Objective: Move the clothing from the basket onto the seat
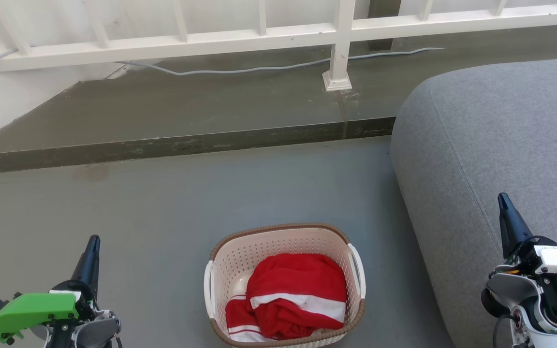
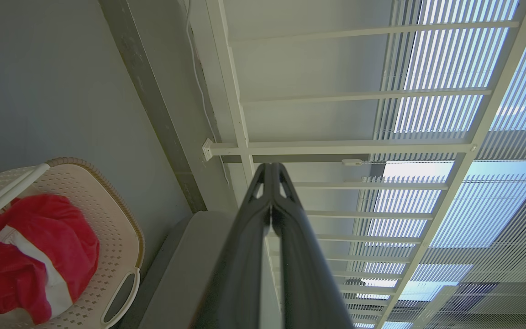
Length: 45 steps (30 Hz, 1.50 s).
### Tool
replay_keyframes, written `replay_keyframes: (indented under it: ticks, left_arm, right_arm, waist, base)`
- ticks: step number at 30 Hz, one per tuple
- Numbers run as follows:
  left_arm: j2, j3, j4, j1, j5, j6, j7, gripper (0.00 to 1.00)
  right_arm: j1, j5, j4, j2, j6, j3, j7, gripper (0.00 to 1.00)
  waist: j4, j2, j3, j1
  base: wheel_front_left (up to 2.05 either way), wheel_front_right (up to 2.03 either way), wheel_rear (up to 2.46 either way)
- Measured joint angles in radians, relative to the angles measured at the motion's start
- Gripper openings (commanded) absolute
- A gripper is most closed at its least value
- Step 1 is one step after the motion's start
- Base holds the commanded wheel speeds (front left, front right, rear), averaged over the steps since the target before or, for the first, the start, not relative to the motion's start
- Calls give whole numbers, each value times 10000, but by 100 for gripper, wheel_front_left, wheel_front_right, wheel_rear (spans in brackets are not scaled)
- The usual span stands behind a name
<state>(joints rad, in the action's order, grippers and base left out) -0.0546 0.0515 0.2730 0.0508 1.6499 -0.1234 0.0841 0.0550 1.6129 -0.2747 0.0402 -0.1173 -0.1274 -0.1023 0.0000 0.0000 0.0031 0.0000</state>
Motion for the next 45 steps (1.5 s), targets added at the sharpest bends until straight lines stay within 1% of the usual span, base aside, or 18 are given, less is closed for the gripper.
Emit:
replay_keyframes:
  ticks: [45]
  left_arm:
    - [10, 31, 0, 2, -2, 0, 31, 0]
  right_arm:
    - [0, 0, 0, -2, 0, -6, 0, 0]
  waist:
    - [0, 0, 0, 0]
  base:
    - [0, 0, 0]
